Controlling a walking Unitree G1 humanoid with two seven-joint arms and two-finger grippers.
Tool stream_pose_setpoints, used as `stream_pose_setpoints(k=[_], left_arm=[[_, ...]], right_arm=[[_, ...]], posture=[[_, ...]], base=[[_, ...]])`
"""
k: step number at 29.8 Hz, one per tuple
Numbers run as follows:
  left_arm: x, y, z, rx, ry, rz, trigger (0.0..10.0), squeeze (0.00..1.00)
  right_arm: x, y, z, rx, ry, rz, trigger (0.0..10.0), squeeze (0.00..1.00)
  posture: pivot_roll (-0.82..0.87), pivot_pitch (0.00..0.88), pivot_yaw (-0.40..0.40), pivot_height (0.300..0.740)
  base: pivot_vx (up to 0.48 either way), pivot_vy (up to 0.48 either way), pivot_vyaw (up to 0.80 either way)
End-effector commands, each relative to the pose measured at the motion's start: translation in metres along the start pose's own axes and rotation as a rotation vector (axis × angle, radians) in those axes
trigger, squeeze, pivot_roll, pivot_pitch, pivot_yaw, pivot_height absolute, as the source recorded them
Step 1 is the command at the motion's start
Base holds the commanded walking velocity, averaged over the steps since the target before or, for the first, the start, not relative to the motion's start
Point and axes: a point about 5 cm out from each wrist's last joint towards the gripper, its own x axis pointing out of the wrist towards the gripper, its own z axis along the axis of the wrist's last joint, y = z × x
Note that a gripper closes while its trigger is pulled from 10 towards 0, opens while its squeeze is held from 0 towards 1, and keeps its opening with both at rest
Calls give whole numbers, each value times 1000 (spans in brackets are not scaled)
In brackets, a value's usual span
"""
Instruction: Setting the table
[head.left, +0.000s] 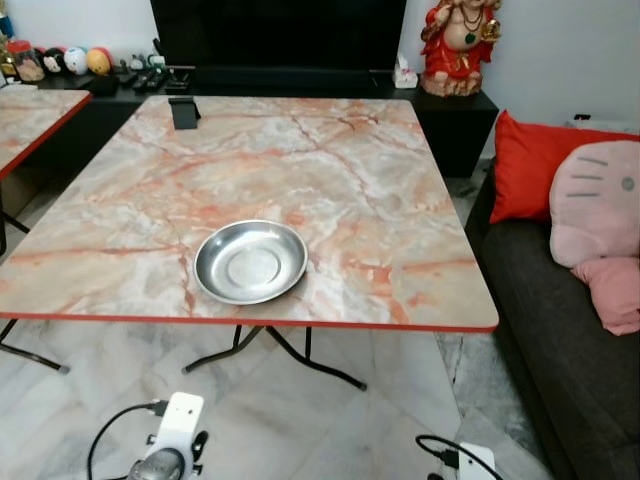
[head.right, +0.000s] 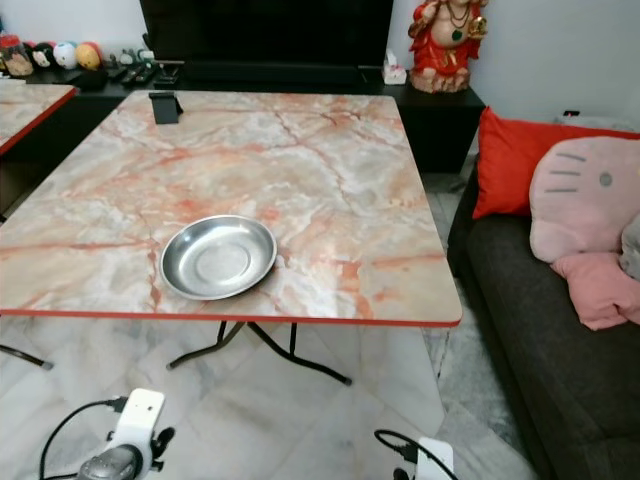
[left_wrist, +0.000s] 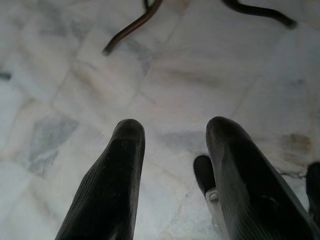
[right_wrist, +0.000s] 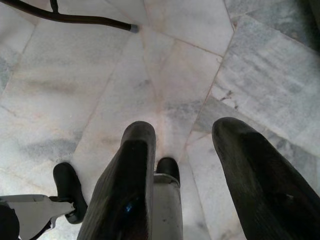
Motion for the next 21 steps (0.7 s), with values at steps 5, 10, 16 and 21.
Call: stream_pose_setpoints(k=[5, 10, 16, 21], left_arm=[[1, -16, -8, -9, 51, -69, 10000, 0], [0, -25, -12, -61, 64, -65, 10000, 0], [-1, -34, -17, -151, 78, -63, 10000, 0], [-1, -35, -20, -162, 87, -55, 10000, 0]], right_arm=[[0, -3, -1, 2, 1, -14, 10000, 0], [-1, -3, -2, 3, 3, -14, 10000, 0], [-1, -3, -2, -25, 3, -7, 10000, 0], [0, -3, 0, -24, -4, -8, 10000, 0]], posture=[[-13, 0, -15, 740], [-25, 0, -19, 740], [-34, 0, -28, 740], [-33, 0, -29, 740]], base=[[0, 0, 0], [0, 0, 0], [0, 0, 0], [0, 0, 0]])
